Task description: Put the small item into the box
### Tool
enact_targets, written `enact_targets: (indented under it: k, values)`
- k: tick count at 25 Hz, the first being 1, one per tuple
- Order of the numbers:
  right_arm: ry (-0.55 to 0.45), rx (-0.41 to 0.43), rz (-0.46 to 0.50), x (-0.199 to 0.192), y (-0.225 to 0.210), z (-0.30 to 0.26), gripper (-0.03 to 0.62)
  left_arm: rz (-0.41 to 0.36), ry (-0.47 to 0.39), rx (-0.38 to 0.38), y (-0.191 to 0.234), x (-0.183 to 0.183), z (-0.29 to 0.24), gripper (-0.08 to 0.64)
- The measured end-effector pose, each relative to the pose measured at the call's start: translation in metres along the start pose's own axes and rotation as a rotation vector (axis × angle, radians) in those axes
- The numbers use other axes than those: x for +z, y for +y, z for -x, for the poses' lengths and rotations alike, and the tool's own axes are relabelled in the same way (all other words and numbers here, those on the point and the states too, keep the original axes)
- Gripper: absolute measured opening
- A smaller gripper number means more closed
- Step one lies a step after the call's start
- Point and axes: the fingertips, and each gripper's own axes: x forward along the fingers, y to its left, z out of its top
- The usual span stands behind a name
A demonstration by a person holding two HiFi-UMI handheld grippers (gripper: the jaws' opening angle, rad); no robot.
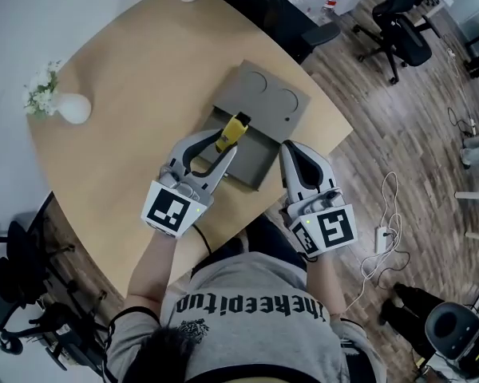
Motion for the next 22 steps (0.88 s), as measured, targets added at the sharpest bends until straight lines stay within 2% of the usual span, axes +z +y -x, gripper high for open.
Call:
enact_targets:
  k: [5, 11, 15, 22]
  values:
    - [0.021, 0.02, -0.01, -0.005, -0.011, -0.011, 0.006, -0.133, 0.058, -0.04, 0.004, -0.019, -0.015, 0.118]
    - [0.041, 0.03, -0.025, -0.014, -0.02, -0.018, 0.006, -0.197, 0.168, -0.068, 0.007, -0.049, -0.026, 0.118]
    - [0.057, 0.031, -0.034, -0.021, -0.027, -0.02, 0.006, -0.2, 0.263, -0.08, 0.01, -0.081, -0.029, 0.118]
    - [0.07, 0.023, -0.048, -0.029, -0.036, -0.023, 0.006, -0.291, 0.4, -0.169, 0.004, -0.122, -0.036, 0.118]
